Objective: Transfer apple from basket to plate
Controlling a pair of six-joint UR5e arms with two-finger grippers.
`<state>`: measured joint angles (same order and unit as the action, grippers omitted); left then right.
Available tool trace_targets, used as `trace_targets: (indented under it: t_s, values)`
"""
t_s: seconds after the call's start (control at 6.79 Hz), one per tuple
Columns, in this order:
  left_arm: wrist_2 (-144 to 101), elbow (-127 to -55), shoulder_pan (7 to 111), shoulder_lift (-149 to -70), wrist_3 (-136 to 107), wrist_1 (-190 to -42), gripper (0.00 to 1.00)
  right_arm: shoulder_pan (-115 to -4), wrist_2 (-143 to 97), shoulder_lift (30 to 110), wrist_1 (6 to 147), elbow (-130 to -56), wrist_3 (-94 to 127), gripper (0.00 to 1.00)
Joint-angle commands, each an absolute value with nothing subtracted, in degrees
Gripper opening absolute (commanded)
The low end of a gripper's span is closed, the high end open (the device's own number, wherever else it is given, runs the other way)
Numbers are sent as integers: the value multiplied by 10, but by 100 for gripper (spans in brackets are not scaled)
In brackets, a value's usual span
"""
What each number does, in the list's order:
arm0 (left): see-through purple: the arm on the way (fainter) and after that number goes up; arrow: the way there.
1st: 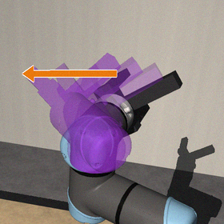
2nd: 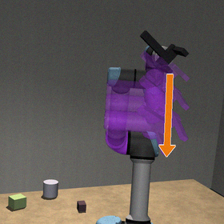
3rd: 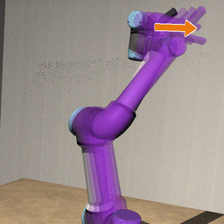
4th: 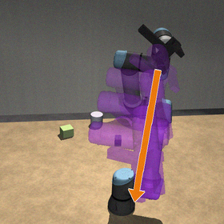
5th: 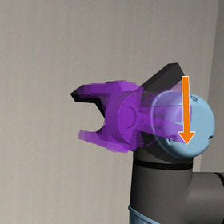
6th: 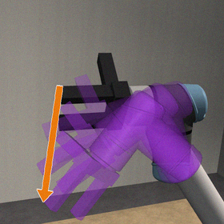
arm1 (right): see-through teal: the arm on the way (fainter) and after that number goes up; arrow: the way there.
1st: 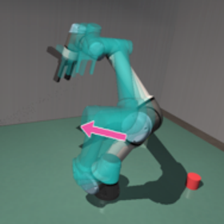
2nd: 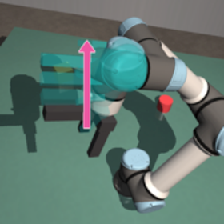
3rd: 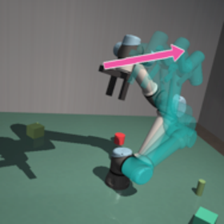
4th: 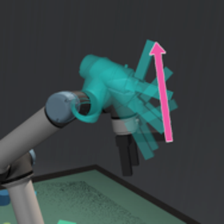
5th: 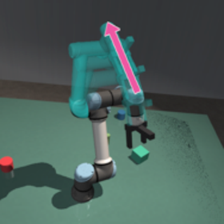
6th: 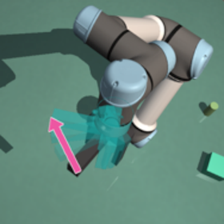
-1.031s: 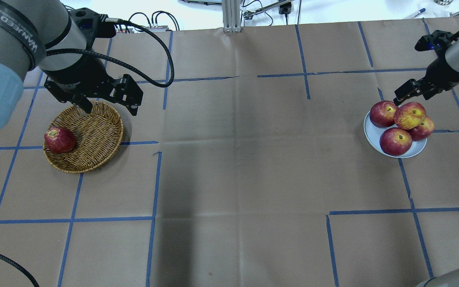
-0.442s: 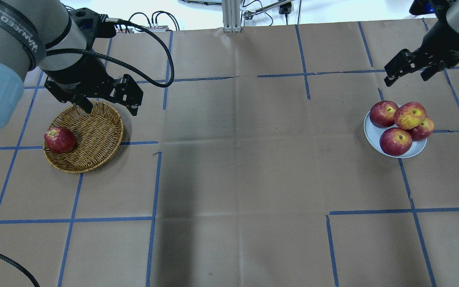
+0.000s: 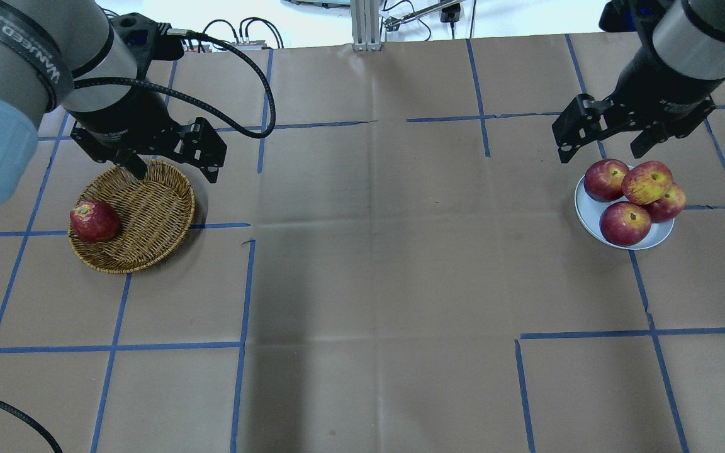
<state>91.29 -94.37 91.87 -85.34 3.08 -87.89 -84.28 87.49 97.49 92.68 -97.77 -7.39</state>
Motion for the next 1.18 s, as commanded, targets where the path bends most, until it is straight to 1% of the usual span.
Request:
trace_targets:
  t_s: [0.0,0.29,0.59,1.03]
  values:
    - [913,-944,918,-853,31,-879,99,-879,883,1015,924,-1019,15,100]
    - [914,-944,918,-853,31,-879,99,-881,887,993,925,-1005,29,100]
    - [914,-944,918,-853,31,-879,99,-923,919,949,923,-952,38,100]
    - [913,-944,918,-853,31,-879,99,-931,922,946,931,-950,36,100]
